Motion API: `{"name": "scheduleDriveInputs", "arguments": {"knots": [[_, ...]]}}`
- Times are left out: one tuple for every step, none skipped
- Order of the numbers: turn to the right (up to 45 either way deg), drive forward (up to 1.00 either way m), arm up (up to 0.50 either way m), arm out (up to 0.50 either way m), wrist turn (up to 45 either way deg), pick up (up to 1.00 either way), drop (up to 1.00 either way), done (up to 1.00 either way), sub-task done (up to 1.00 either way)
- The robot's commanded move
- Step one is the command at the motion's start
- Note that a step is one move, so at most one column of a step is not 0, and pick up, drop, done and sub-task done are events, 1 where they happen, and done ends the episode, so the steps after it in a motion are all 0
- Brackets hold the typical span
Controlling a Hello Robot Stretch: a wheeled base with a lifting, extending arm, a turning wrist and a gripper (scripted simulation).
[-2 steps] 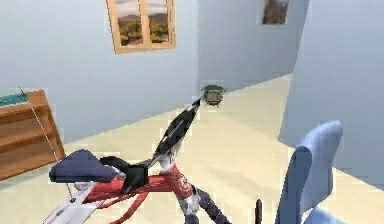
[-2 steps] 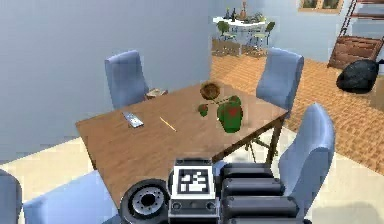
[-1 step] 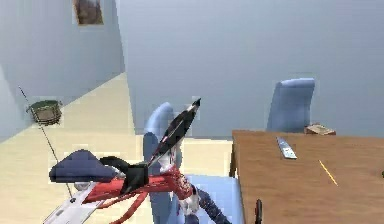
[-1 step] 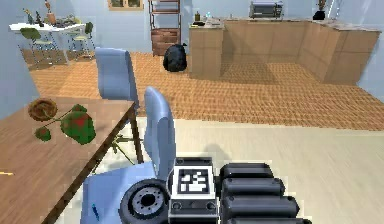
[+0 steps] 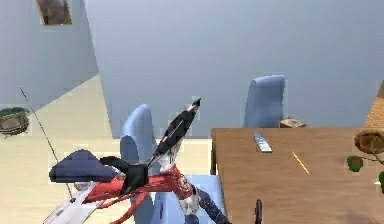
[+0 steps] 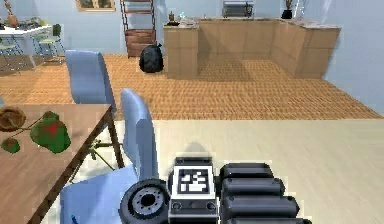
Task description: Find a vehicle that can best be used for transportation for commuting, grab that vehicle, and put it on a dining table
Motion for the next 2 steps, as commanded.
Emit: {"name": "scheduleDriveInputs", "arguments": {"knots": [[0.0,0.3,0.0,0.0,0.0,0.0,0.0,0.0,0.0],[-33.0,0.0,0.0,0.0,0.0,0.0,0.0,0.0,0.0]]}}
